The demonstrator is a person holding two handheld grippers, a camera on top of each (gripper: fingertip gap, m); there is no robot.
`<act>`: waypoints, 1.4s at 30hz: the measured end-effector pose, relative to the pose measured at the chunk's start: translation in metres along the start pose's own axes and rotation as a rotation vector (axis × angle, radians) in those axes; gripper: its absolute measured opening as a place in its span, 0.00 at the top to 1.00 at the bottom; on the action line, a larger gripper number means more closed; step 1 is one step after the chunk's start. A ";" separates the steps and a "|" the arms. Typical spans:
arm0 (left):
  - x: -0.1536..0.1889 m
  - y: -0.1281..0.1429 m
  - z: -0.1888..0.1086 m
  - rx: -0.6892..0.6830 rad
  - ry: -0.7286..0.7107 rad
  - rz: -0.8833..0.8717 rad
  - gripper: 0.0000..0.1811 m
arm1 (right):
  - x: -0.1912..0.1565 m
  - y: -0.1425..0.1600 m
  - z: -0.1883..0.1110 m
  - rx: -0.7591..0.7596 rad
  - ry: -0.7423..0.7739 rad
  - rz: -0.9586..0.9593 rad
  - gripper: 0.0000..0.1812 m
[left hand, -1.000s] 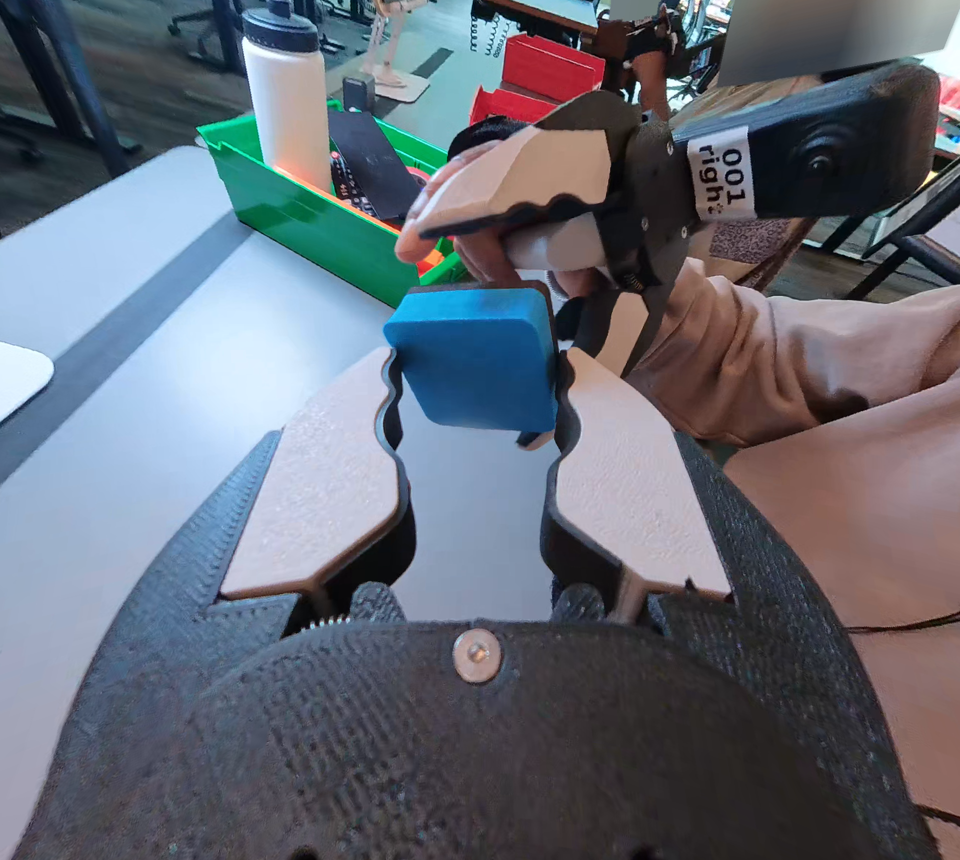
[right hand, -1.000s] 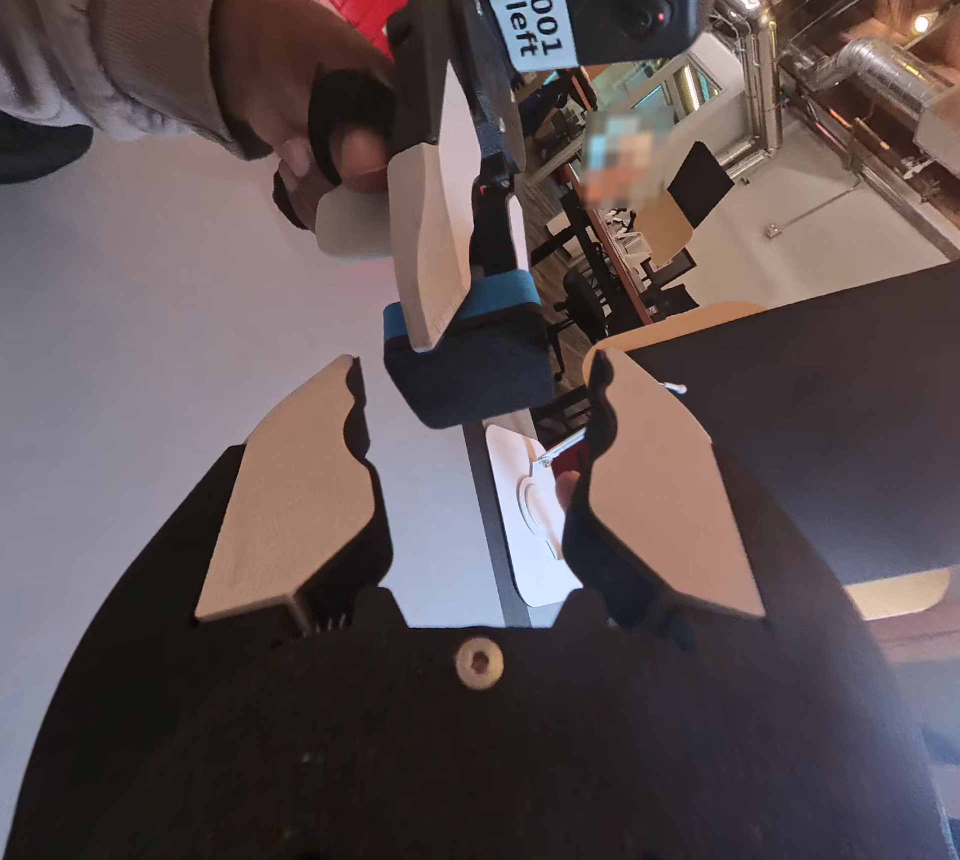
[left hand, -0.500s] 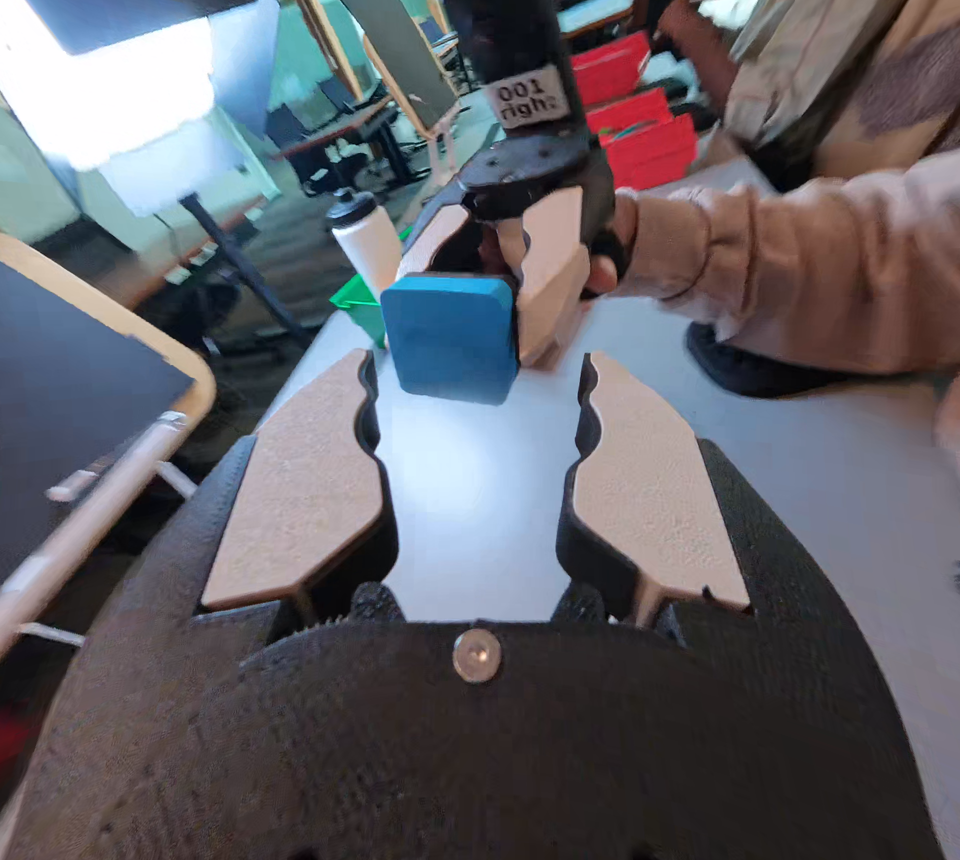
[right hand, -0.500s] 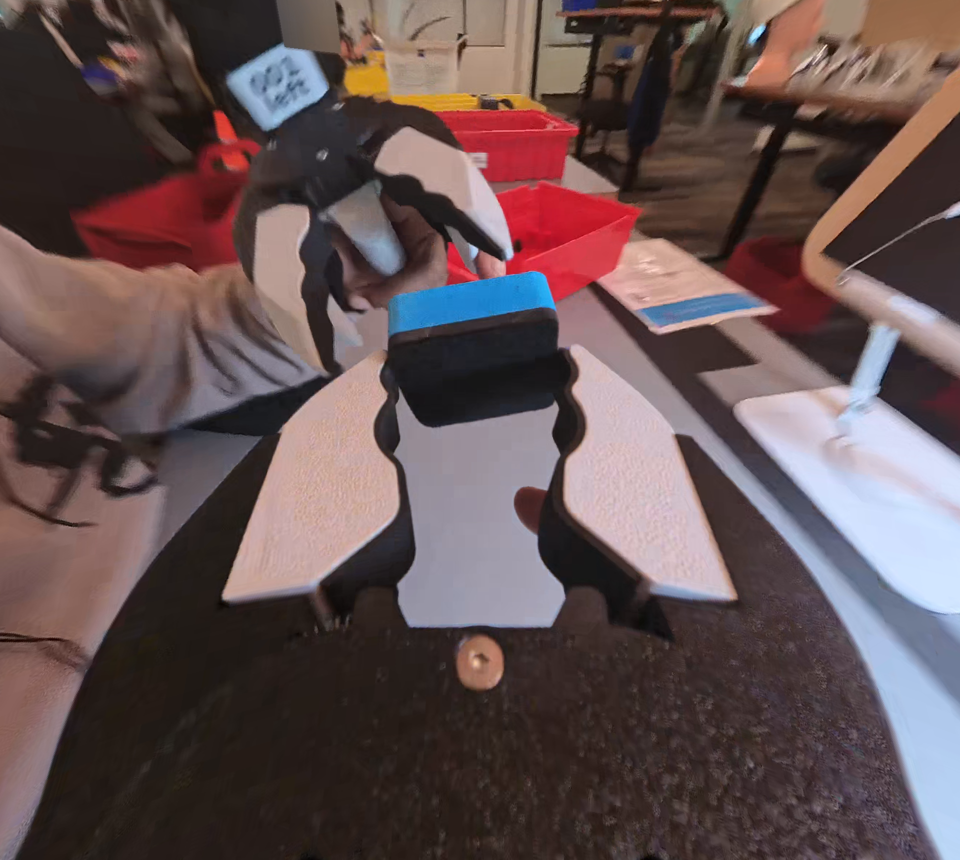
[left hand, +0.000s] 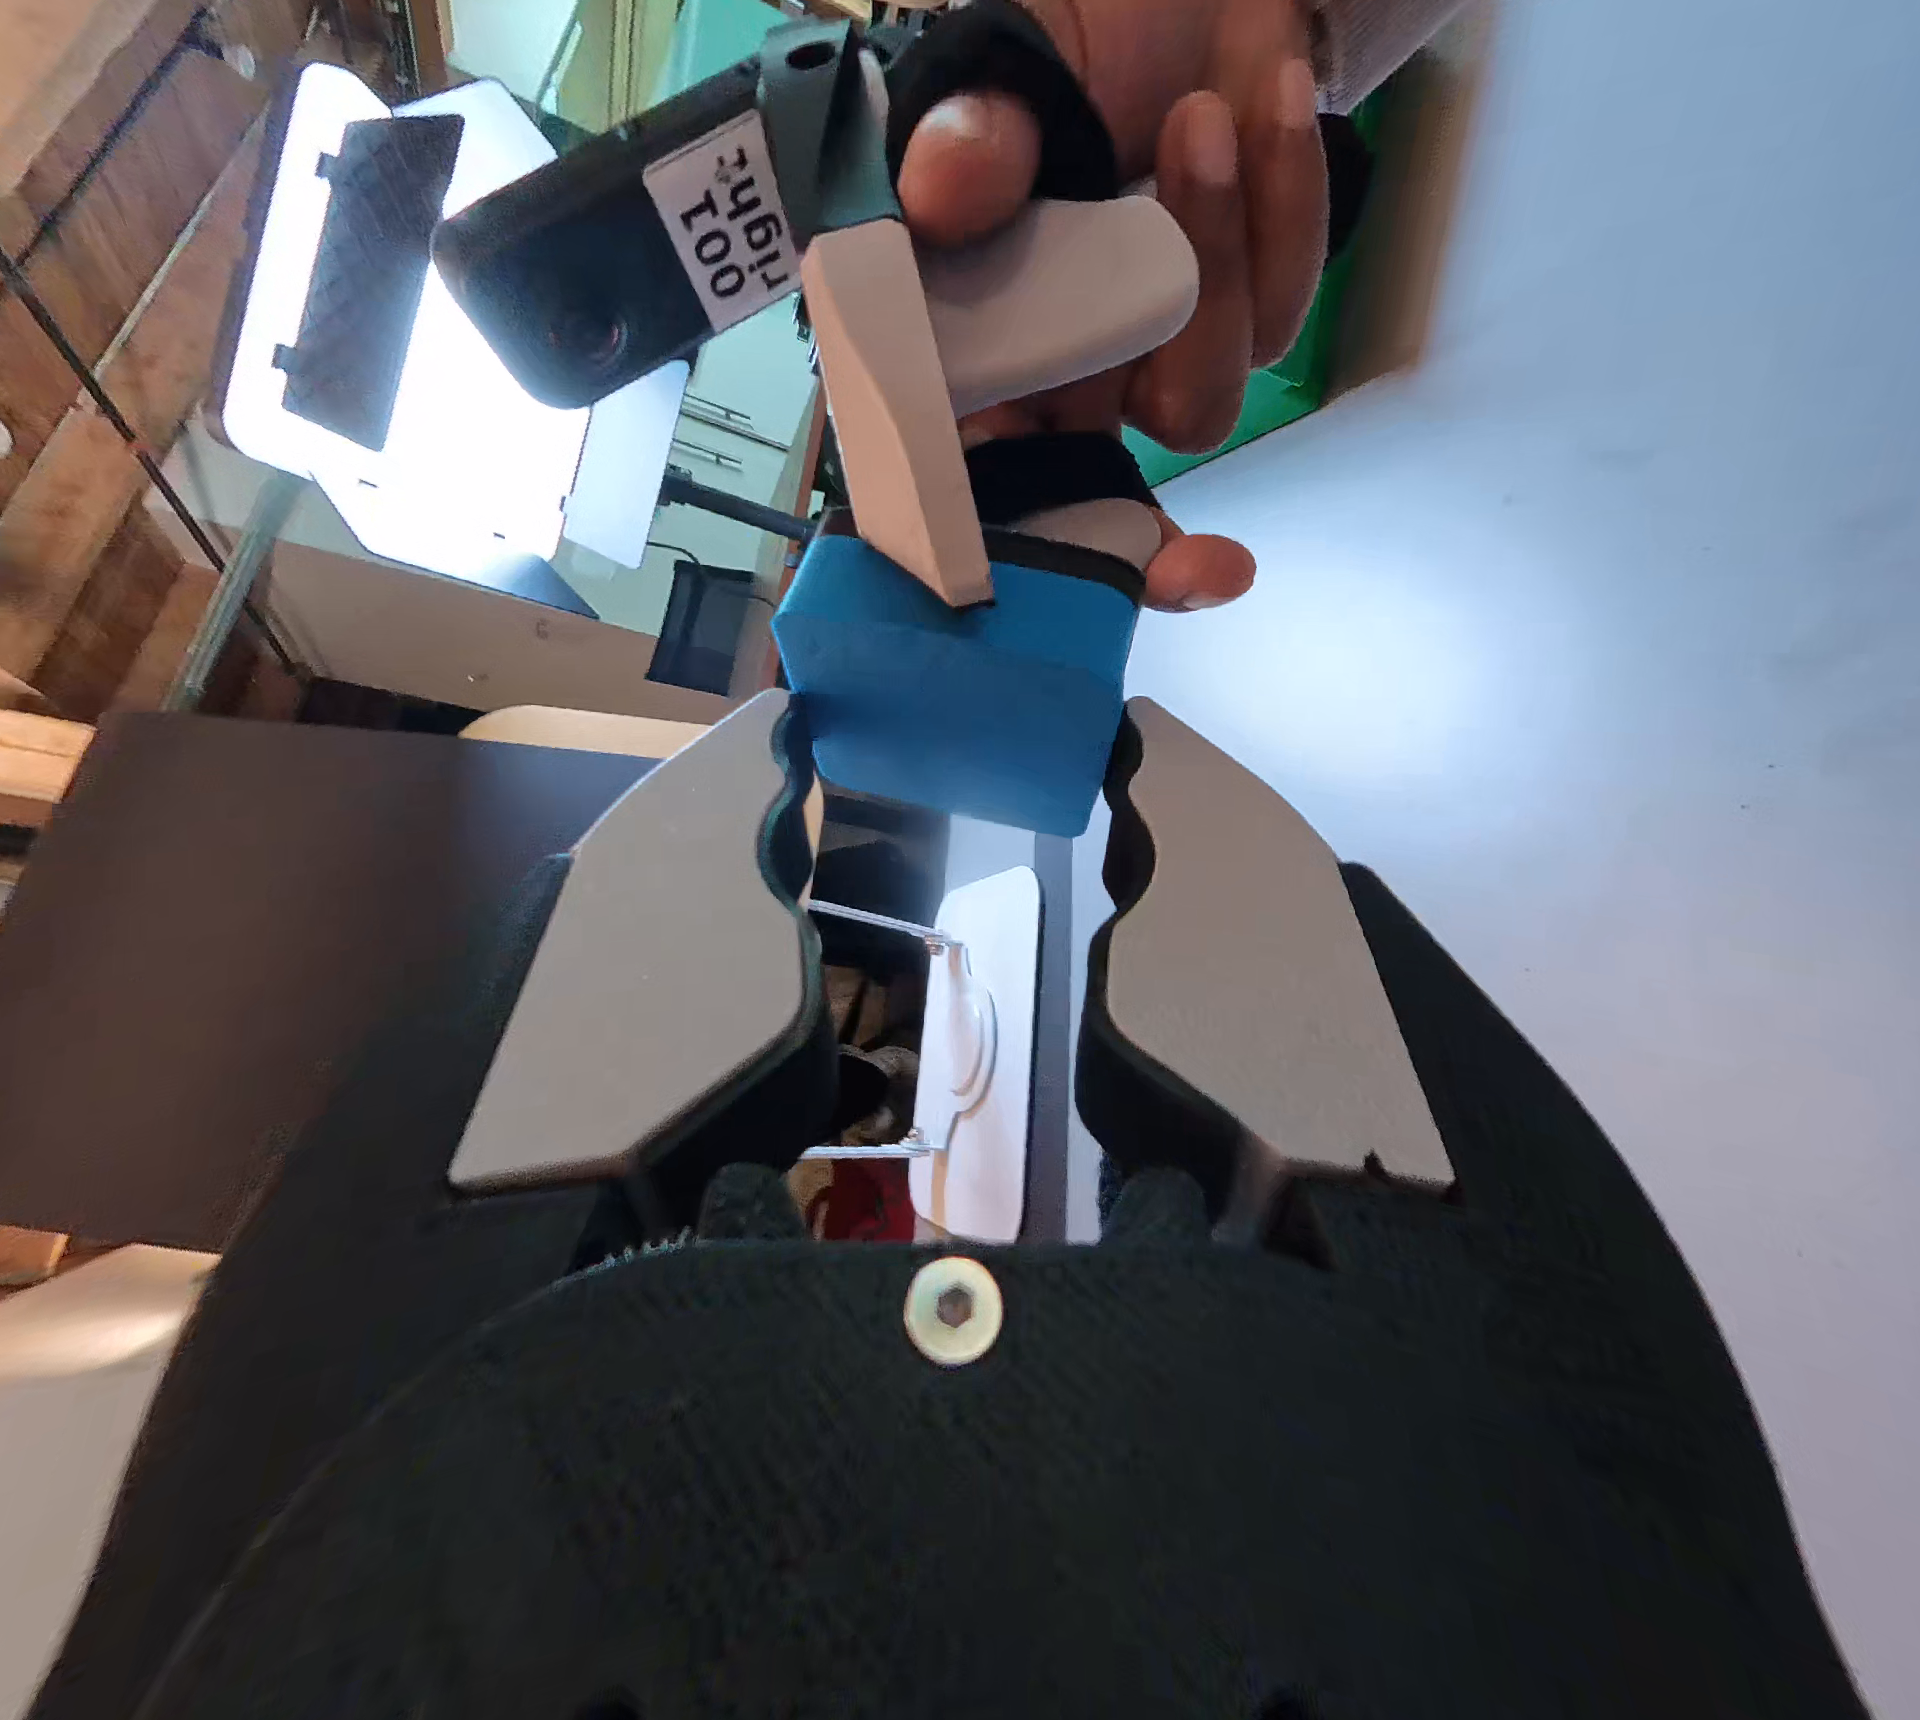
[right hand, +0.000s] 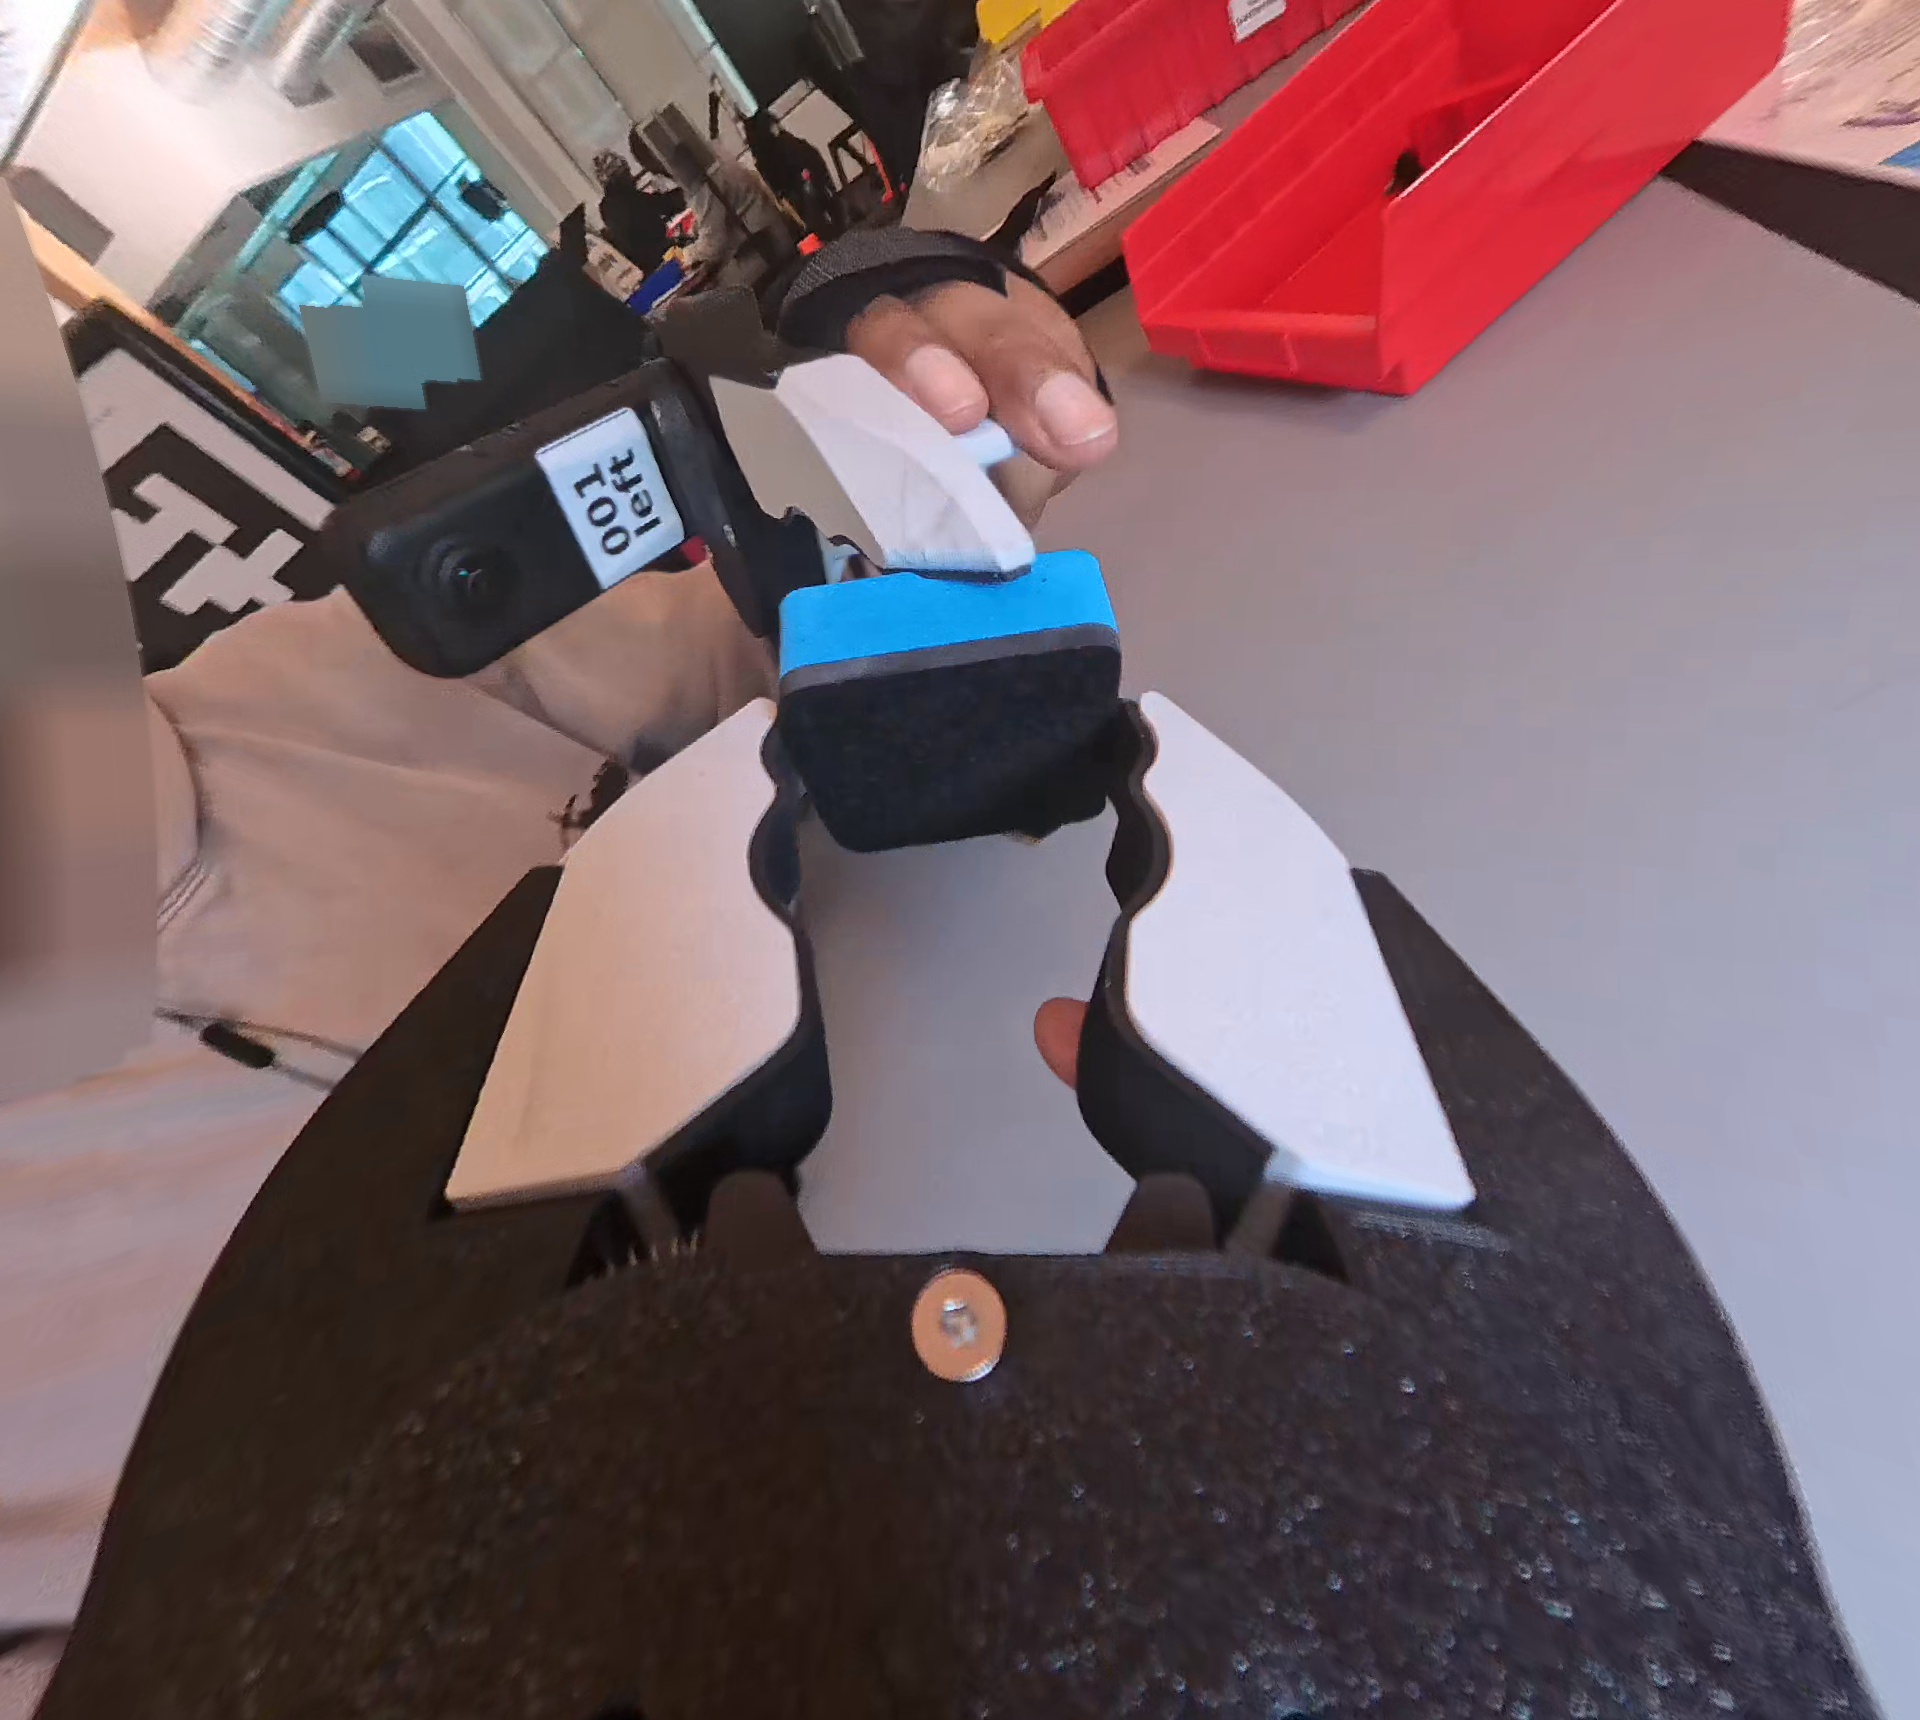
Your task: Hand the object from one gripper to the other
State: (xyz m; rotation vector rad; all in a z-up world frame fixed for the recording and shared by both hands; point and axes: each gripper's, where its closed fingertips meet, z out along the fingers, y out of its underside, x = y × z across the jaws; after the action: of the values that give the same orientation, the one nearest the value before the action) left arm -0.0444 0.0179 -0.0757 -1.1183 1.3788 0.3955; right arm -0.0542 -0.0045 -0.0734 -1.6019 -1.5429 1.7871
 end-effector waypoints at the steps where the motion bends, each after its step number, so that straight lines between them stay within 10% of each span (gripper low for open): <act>1: -0.001 0.003 0.000 -0.003 0.012 -0.040 0.70 | 0.004 -0.005 -0.001 0.028 0.041 -0.031 0.69; 9: -0.022 0.008 -0.014 0.181 0.334 -0.888 0.70 | -0.013 -0.040 -0.027 0.156 0.396 -0.742 0.56; 16: -0.010 -0.018 -0.030 0.285 0.699 -1.231 0.70 | -0.019 -0.024 0.002 -0.028 0.569 -1.181 0.57; 26: -0.008 -0.022 -0.027 0.288 0.694 -1.243 0.70 | -0.010 -0.027 0.004 0.002 0.588 -1.087 0.62; 42: -0.038 -0.027 -0.028 0.177 0.119 -0.574 0.65 | -0.028 -0.050 -0.027 0.289 0.102 -0.305 0.63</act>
State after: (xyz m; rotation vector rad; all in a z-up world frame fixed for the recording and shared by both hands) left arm -0.0475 -0.0033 -0.0251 -1.3410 1.1043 -0.2065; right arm -0.0429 0.0067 -0.0127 -1.2291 -1.3290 1.6447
